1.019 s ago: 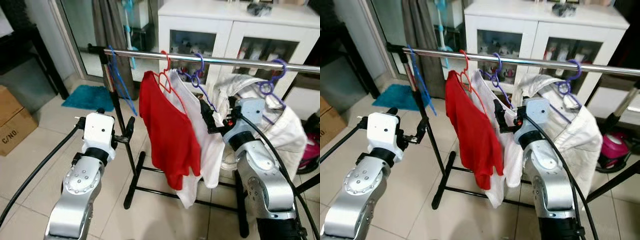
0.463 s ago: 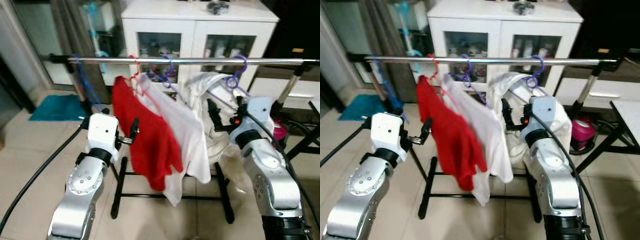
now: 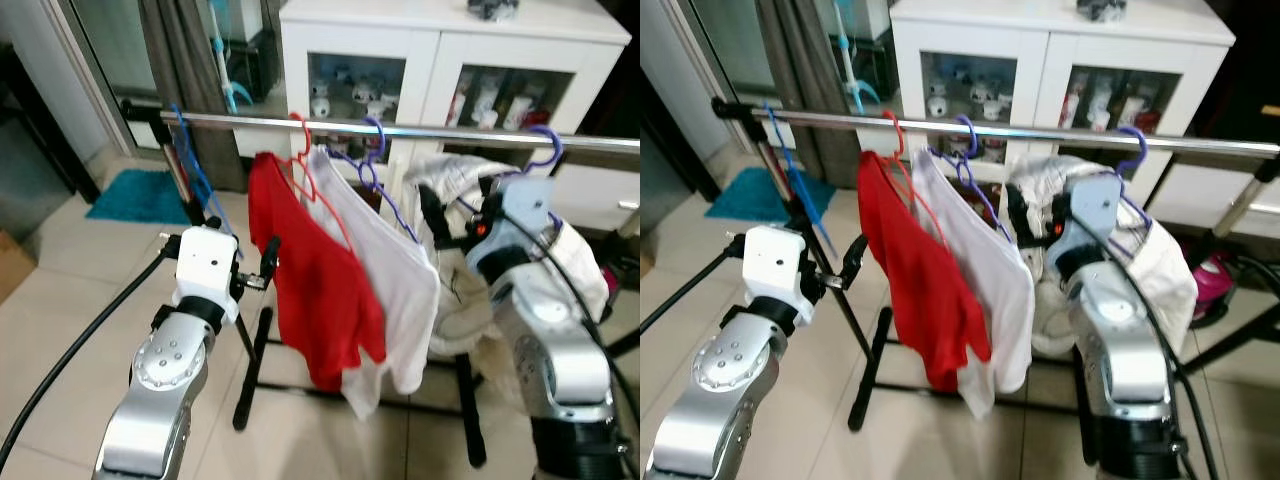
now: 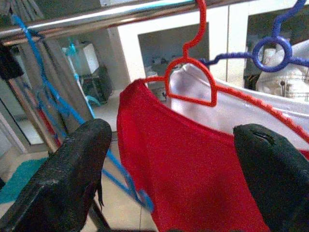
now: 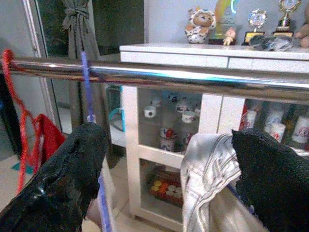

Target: Hang hanger

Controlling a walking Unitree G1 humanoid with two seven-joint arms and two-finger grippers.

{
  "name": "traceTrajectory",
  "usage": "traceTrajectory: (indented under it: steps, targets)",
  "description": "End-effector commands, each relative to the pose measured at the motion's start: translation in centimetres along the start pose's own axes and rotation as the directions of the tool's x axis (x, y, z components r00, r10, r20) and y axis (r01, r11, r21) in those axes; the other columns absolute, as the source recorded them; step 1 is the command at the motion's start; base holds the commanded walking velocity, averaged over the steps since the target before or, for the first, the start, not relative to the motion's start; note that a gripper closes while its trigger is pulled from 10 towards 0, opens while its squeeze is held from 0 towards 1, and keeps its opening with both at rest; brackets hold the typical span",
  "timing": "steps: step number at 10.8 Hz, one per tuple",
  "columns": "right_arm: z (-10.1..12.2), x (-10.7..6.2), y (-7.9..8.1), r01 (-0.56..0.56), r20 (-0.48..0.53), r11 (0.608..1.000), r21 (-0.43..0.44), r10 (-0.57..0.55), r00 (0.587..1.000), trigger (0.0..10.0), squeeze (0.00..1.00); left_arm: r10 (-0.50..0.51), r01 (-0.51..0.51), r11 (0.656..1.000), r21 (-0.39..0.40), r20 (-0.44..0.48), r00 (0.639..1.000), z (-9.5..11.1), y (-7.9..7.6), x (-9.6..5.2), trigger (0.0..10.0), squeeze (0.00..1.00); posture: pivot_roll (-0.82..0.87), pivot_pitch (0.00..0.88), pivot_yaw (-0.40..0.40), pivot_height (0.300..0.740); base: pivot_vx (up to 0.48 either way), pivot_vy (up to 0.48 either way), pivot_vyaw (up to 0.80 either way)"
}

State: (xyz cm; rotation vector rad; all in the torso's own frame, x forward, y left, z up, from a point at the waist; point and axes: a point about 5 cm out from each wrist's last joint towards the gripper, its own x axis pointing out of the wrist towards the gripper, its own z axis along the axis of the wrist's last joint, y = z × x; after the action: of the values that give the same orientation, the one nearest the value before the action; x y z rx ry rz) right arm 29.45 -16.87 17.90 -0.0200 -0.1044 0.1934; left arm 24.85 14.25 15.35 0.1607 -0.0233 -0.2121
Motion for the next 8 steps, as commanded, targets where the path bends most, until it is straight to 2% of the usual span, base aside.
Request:
traceTrajectory:
  steps: [1, 2, 3, 6, 8]
  targets:
    - [0.0, 0.0, -0.6, -0.008, -0.002, 1.000, 0.010, 0.008, 1.000, 10.0, 0.89, -0.006, 0.006, 1.000, 0.006, 0.001, 1.000, -0.1, 0.0, 0.0, 10.0, 0.00, -0.04, 0.000, 0.038, 0.740, 0.352, 0.000, 0.00]
    - [0.0, -0.2, -0.5, -0.043, -0.006, 0.999, -0.002, 0.043, 0.999, 10.0, 0.53, -0.008, 0.008, 1.000, 0.003, 0.002, 1.000, 0.0, 0.0, 0.1, 10.0, 0.00, -0.04, 0.000, 0.036, 0.740, 0.352, 0.000, 0.00]
    - [-0.2, -0.3, -0.1, -0.061, -0.012, 0.998, 0.003, 0.061, 0.998, 10.0, 0.00, -0.008, 0.008, 1.000, 0.001, 0.002, 1.000, -0.1, -0.1, 0.1, 10.0, 0.00, -0.04, 0.000, 0.033, 0.740, 0.345, 0.000, 0.00]
    - [-0.7, -0.4, 0.8, -0.102, -0.038, 0.995, -0.001, 0.102, 0.994, 10.0, 0.00, -0.007, 0.007, 1.000, -0.006, -0.003, 1.000, -0.2, -0.2, -0.1, 10.0, 0.00, -0.03, 0.000, 0.033, 0.740, 0.326, 0.000, 0.00]
    - [-1.0, -0.6, 0.4, -0.095, -0.062, 0.995, -0.002, 0.094, 0.994, 10.0, 0.00, -0.011, 0.011, 0.999, -0.041, -0.001, 1.000, -0.2, -0.2, -0.3, 10.0, 0.00, -0.04, 0.000, 0.032, 0.740, 0.000, 0.000, 0.00]
